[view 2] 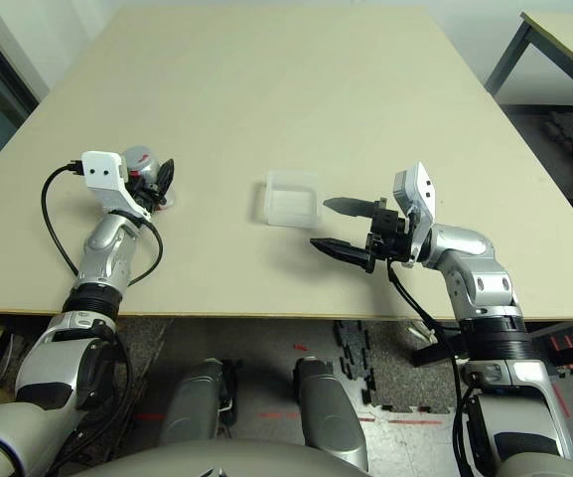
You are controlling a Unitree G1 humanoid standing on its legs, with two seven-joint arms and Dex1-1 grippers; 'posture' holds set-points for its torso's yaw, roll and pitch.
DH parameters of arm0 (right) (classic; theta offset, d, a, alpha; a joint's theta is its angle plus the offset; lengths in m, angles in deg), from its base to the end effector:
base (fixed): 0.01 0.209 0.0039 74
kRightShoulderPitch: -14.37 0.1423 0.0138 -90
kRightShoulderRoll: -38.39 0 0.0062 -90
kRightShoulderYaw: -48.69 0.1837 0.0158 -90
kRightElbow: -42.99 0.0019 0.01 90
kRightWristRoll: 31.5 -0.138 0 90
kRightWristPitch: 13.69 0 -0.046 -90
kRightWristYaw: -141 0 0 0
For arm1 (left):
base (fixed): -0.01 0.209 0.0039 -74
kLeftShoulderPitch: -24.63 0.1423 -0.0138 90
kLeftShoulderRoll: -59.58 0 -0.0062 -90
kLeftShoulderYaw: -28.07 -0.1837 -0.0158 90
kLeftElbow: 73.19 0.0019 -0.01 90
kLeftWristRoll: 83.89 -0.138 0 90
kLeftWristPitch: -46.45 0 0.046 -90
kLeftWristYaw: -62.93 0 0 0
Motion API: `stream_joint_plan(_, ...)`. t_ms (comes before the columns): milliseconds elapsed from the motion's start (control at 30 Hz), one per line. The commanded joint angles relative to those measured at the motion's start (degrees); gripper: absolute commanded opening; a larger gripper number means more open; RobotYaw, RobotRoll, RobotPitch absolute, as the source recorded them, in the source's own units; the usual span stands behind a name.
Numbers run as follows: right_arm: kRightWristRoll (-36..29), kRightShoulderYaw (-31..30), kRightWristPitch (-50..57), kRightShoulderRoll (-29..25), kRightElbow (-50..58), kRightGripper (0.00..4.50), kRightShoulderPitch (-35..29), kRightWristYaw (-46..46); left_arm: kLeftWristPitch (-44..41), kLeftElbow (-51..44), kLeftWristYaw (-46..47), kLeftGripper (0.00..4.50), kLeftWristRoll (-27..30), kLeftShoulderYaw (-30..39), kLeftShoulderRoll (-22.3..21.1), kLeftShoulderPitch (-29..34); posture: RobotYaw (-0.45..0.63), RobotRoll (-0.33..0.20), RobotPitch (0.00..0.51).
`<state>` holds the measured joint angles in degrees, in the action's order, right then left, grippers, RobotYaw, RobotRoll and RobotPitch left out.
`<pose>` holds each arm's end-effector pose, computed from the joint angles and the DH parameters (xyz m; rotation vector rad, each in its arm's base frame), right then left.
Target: Pour the medicine from the bottle into the box.
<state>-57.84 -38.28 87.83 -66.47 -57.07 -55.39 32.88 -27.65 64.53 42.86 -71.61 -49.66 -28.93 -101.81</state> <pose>0.2664 -0.2502 0.1198 -0.0528 0.0218 1.2047 0.3103 0.2190 0.0782 -0.0500 -0.1290 -0.1522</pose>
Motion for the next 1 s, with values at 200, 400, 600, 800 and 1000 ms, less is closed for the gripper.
stream_joint_plan(200, -1.9, 0.5, 3.0, 0.1, 2.4, 4.50, 0.2, -1.4, -4.6, -5.0, -5.9, 2.65, 0.7, -2.0, -0.3, 0.7, -0.12, 0.000, 0.131)
stream_joint_plan(400, -3.1, 0.5, 4.6, -0.6, 2.1, 4.50, 1.7, -1.2, -17.8, -18.6, -16.0, 2.65, 4.9, -6.4, -0.1, 2.9, -0.12, 0.000, 0.130)
stream_joint_plan(600, -4.0, 0.0, 7.5, -0.6, 1.2, 4.50, 4.4, -0.8, -29.8, -27.3, -24.4, 2.65, 8.1, -10.2, -2.0, 2.4, -0.13, 0.000, 0.128)
stream_joint_plan(800, -0.9, -2.6, 9.3, -1.3, -0.3, 4.50, 8.1, -1.1, -37.3, -30.4, -32.7, 2.65, 9.8, -13.3, -5.1, 0.9, -0.14, 0.000, 0.124)
stream_joint_plan(1000, 1.1, -4.6, 10.6, -0.6, -2.7, 4.50, 13.0, -1.9, -38.7, -28.3, -38.0, 2.65, 9.1, -15.1, -6.5, -2.1, -0.14, 0.000, 0.120)
